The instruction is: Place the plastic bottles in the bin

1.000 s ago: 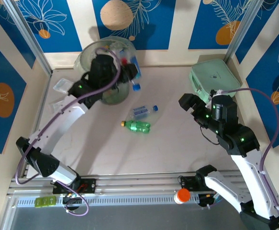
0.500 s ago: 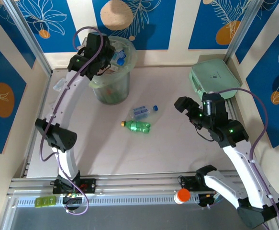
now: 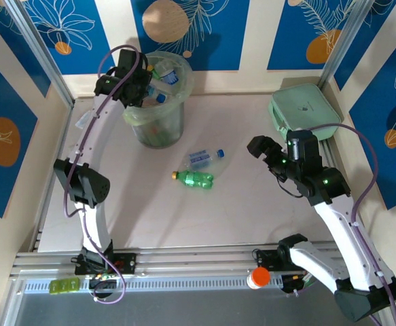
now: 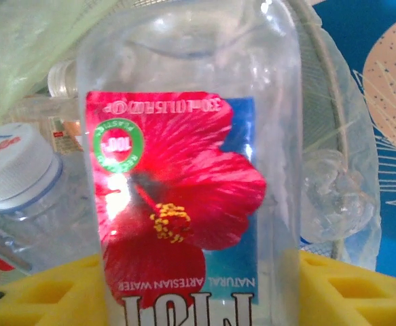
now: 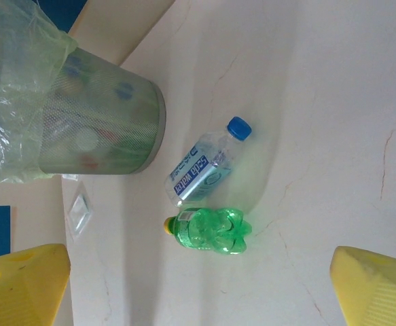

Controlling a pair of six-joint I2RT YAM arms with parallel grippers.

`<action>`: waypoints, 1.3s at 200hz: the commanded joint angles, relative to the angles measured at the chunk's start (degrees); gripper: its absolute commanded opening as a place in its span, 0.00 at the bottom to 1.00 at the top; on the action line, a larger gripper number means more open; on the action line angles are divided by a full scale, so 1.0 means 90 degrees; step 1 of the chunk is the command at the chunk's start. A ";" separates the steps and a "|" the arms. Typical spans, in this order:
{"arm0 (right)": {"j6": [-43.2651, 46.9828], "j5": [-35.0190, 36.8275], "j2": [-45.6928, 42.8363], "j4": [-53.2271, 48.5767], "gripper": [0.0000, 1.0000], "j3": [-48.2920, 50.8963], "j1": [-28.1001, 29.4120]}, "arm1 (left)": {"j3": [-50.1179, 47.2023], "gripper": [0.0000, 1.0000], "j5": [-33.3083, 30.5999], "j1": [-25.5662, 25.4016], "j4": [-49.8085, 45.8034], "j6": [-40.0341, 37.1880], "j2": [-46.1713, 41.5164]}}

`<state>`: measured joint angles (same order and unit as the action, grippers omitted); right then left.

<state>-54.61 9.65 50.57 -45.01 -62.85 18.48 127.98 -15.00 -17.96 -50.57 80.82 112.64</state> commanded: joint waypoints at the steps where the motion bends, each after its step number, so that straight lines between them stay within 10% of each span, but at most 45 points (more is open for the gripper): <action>1: 0.0114 0.0002 0.0019 0.0018 0.99 0.0030 -0.0037 | -0.0020 0.78 0.0116 0.0069 -0.0098 -0.0040 -0.0182; 36: -0.0025 -0.0118 0.0060 0.0154 0.99 0.0023 -0.0032 | 0.0004 0.88 0.0105 0.0105 0.0069 -0.0245 -0.0475; 95: -0.0076 -0.0164 0.0121 0.0156 0.99 -0.0027 0.0017 | 0.0044 0.72 -0.0857 0.0118 0.0256 -0.1324 -0.1143; 163: 0.0041 -0.0436 0.0271 0.0362 0.97 0.0191 0.0128 | 0.0743 0.52 0.1493 0.0127 0.1407 -0.3303 -0.0018; 260: 0.0280 -0.0574 0.0888 0.0507 0.96 0.0258 0.0426 | -0.1236 0.45 0.1853 0.0296 0.1966 -0.3305 -0.0105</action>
<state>-53.58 5.74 57.36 -41.12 -60.58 21.63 118.72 -0.25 -16.51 -30.79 51.99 112.22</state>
